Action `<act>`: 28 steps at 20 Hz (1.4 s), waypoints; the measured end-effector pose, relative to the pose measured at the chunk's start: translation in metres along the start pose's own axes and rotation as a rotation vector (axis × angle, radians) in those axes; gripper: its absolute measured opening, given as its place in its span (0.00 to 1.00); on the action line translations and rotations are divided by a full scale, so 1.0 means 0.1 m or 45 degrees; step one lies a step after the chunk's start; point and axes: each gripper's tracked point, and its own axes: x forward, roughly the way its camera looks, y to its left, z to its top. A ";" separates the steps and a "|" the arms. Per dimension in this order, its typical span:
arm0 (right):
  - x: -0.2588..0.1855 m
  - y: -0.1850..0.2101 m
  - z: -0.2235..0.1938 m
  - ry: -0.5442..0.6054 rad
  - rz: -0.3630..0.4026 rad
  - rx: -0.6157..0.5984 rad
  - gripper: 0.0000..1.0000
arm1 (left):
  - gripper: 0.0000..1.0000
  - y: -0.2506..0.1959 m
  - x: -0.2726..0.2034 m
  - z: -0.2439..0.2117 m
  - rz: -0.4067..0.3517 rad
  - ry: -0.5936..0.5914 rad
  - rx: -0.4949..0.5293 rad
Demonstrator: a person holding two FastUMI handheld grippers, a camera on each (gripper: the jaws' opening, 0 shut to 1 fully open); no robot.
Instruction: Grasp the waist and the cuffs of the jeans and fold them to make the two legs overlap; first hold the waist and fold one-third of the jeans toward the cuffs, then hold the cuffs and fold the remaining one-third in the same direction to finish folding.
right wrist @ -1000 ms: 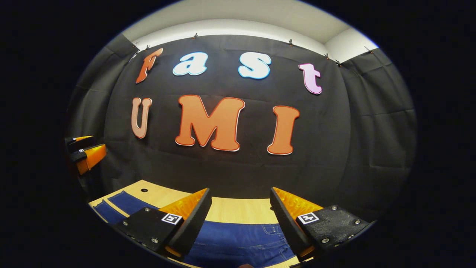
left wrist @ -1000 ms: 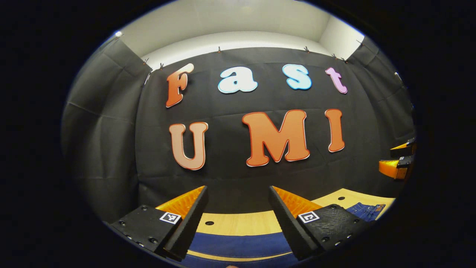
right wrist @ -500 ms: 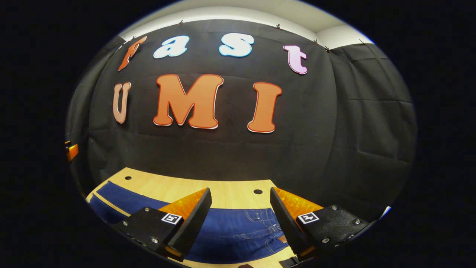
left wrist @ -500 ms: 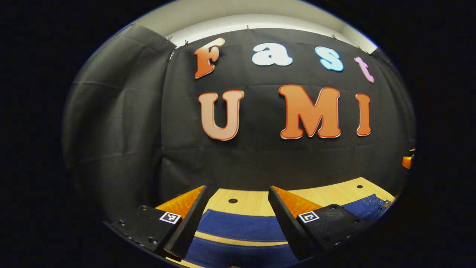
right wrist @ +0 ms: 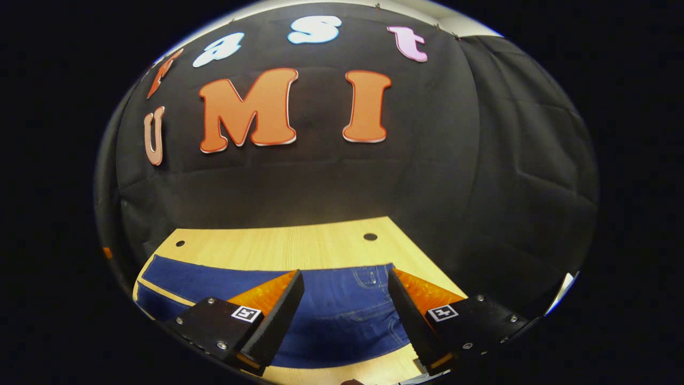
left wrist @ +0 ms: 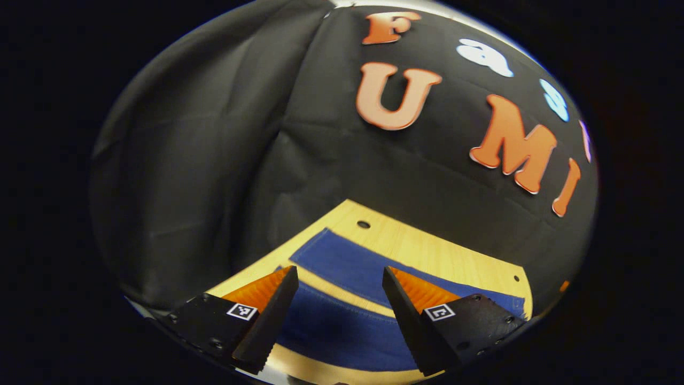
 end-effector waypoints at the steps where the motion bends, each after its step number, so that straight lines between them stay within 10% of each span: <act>1: 0.05 -0.01 -0.09 0.038 0.003 0.032 0.98 | 0.97 0.11 0.04 -0.12 0.009 0.073 -0.109; 4: 0.17 -0.06 -0.36 0.165 -0.016 0.107 0.98 | 0.98 0.48 0.16 -0.41 0.081 0.246 -0.361; 18: 0.38 -0.21 -1.05 0.492 -0.068 0.449 0.98 | 0.98 1.44 0.44 -1.10 0.255 0.552 -0.791; 28: 0.41 -0.16 -1.34 0.620 -0.053 0.668 0.98 | 0.88 1.57 0.72 -1.19 0.117 0.543 -0.902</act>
